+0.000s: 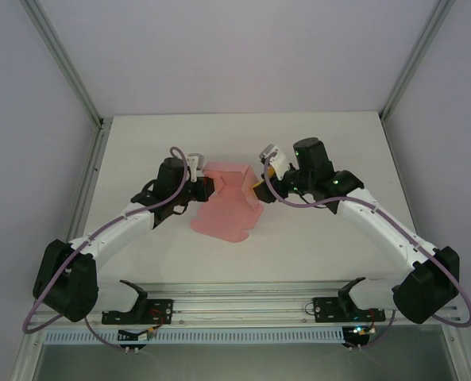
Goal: Assemble paper box
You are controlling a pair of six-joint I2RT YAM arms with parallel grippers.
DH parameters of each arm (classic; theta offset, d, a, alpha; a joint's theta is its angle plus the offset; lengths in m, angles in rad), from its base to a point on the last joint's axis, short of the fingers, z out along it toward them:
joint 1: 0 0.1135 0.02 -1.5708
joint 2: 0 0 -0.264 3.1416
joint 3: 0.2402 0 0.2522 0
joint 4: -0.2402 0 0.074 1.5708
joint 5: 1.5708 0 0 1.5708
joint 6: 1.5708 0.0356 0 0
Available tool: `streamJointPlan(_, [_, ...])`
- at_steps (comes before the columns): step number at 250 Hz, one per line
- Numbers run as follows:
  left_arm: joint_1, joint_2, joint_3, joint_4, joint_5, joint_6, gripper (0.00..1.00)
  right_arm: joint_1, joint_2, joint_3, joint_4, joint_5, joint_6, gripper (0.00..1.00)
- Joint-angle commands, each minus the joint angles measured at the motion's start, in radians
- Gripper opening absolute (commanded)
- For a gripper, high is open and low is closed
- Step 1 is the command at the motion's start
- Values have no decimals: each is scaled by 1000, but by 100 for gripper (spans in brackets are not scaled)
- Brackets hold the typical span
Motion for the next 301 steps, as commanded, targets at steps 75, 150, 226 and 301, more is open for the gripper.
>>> streamJointPlan(75, [4, 7, 37, 20, 50, 8, 0, 16, 2, 19, -76, -158, -46, 54])
streamJointPlan(150, [-12, -56, 11, 55, 133, 25, 0, 43, 12, -27, 155, 268, 57, 47])
streamJointPlan(226, [-57, -119, 11, 45, 96, 11, 0, 141, 38, -99, 380, 527, 15, 44])
streamJointPlan(301, [-116, -141, 38, -3, 18, 32, 0, 151, 82, -106, 483, 669, -50, 28])
